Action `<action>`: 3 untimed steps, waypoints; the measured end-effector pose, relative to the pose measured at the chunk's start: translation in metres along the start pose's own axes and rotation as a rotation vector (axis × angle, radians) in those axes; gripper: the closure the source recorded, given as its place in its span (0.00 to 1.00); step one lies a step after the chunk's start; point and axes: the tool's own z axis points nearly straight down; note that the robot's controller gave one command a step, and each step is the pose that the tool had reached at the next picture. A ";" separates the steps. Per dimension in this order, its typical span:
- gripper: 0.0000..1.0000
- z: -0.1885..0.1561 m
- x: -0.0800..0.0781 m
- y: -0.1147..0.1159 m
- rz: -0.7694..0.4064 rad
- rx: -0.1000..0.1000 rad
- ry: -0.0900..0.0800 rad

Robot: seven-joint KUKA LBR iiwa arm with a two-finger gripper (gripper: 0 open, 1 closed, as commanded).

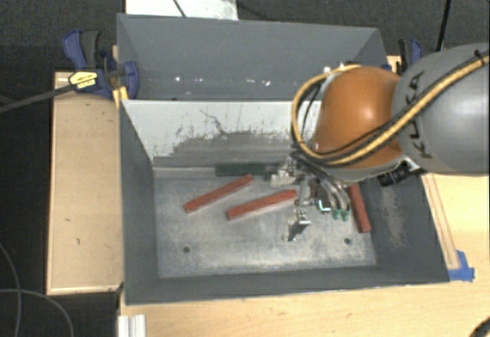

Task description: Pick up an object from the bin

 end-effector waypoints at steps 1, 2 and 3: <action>0.00 -0.004 -0.002 0.000 0.002 0.000 -0.008; 0.00 -0.003 -0.003 0.000 0.002 -0.001 -0.008; 0.00 0.038 -0.001 0.001 -0.040 0.001 -0.001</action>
Offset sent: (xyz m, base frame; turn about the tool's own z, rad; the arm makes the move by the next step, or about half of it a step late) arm 0.0370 0.0154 -0.0762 0.0378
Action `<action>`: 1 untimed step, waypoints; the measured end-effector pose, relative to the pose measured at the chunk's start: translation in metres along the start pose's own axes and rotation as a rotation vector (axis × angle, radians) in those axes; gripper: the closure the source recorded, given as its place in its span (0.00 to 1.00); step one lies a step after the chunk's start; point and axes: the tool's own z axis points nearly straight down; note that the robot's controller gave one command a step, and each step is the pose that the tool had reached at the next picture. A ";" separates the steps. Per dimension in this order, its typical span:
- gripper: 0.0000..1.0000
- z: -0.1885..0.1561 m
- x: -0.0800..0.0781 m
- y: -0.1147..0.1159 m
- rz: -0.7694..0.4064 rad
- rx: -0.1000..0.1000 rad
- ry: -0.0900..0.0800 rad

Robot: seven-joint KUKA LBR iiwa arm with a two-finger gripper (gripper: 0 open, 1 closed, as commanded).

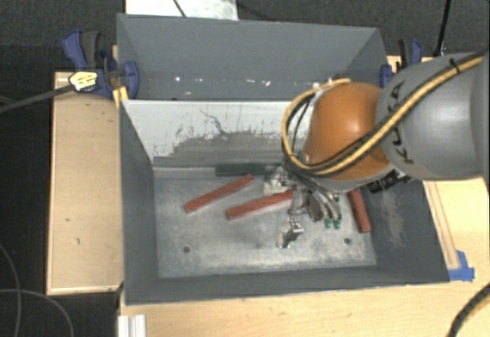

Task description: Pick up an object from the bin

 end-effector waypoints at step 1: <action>1.00 0.054 -0.045 0.017 0.039 -0.002 -0.016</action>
Offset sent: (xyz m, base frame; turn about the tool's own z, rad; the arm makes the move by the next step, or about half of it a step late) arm 0.0000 0.0000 0.0000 0.0000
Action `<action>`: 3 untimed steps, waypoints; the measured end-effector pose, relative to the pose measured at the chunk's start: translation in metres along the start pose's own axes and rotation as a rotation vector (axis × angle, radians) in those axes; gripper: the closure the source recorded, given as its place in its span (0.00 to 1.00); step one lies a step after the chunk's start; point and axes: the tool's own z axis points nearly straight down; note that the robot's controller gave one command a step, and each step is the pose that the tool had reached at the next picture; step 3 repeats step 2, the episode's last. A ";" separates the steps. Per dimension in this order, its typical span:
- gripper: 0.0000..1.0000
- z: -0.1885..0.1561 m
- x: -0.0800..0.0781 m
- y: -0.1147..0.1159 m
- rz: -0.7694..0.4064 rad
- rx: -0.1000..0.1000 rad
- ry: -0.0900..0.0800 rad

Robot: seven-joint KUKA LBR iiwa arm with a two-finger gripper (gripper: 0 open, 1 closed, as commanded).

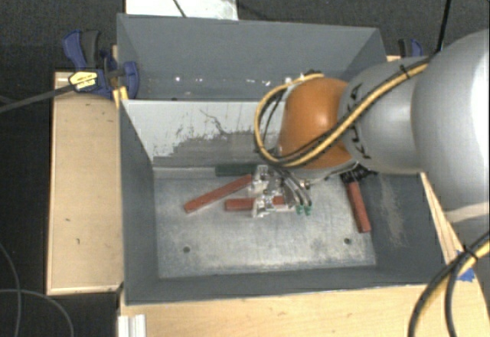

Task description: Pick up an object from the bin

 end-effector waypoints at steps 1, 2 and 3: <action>1.00 0.000 0.000 0.000 0.001 0.000 0.000; 1.00 -0.200 -0.011 -0.009 0.029 0.002 0.011; 1.00 -0.200 -0.011 -0.009 0.029 0.002 0.011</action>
Offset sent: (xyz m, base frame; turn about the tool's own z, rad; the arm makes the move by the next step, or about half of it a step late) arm 0.0112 -0.0124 0.2510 0.0410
